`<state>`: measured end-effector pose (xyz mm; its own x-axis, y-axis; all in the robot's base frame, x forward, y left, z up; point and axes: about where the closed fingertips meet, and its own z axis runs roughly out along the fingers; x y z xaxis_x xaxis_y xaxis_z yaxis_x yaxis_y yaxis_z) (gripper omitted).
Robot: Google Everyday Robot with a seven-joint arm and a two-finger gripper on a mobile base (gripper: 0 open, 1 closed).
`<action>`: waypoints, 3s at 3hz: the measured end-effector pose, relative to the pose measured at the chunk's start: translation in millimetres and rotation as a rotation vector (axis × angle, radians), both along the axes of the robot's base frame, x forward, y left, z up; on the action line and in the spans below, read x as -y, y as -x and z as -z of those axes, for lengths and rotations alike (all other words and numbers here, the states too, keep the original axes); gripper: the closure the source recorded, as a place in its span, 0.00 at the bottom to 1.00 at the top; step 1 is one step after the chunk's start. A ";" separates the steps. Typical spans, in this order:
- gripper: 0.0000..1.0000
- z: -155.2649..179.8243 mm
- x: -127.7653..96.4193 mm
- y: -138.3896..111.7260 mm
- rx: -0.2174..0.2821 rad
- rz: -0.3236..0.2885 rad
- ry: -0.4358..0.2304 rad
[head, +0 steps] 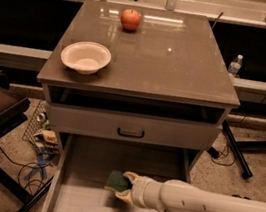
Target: Pick sponge from middle drawer and place on counter
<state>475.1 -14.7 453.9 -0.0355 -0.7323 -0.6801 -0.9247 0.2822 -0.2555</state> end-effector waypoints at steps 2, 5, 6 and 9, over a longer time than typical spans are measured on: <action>1.00 -127.1 46.8 8.6 0.018 0.094 -0.013; 1.00 -259.1 75.8 4.0 0.062 0.127 -0.007; 1.00 -275.2 73.8 -3.7 0.073 0.136 0.002; 1.00 -394.2 114.8 -94.0 0.037 0.170 0.029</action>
Offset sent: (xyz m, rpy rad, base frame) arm -0.0080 -0.0829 0.2397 -0.0024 -0.0640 -0.1447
